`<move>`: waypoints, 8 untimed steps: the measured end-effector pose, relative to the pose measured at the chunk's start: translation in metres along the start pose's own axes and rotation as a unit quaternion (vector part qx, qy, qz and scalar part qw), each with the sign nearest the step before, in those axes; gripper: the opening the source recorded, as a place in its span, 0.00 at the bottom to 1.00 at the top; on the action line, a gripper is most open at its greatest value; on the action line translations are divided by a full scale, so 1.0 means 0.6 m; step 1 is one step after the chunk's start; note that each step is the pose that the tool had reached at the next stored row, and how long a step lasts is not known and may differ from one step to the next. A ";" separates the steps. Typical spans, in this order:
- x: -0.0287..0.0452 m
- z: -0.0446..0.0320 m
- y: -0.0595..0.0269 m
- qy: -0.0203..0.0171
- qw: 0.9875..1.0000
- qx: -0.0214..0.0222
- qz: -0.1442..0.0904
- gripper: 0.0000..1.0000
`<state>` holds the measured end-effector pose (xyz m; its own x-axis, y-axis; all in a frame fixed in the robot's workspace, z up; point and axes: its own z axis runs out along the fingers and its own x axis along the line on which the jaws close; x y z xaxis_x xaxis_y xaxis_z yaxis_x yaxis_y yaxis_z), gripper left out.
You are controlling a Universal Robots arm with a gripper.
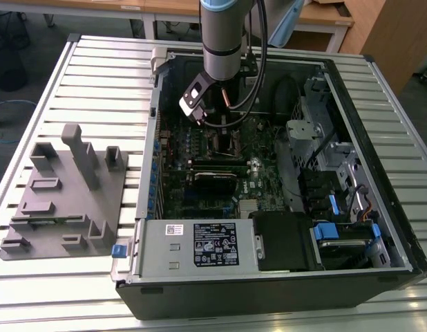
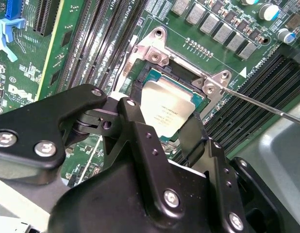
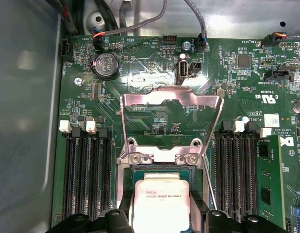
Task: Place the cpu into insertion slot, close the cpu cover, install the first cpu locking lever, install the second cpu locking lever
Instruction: 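Place the cpu into insertion slot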
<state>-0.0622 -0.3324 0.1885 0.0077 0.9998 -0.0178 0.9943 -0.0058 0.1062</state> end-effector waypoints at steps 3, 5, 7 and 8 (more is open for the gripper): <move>0.000 -0.001 0.000 0.000 1.000 0.000 0.000 0.54; 0.001 -0.002 0.001 0.001 1.000 -0.001 0.000 0.54; 0.001 -0.004 0.001 0.002 1.000 -0.001 0.000 0.54; 0.001 -0.006 0.001 0.002 1.000 -0.001 0.000 0.54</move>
<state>-0.0617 -0.3316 0.1920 0.0078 0.9999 -0.0141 0.9941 -0.0062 0.1084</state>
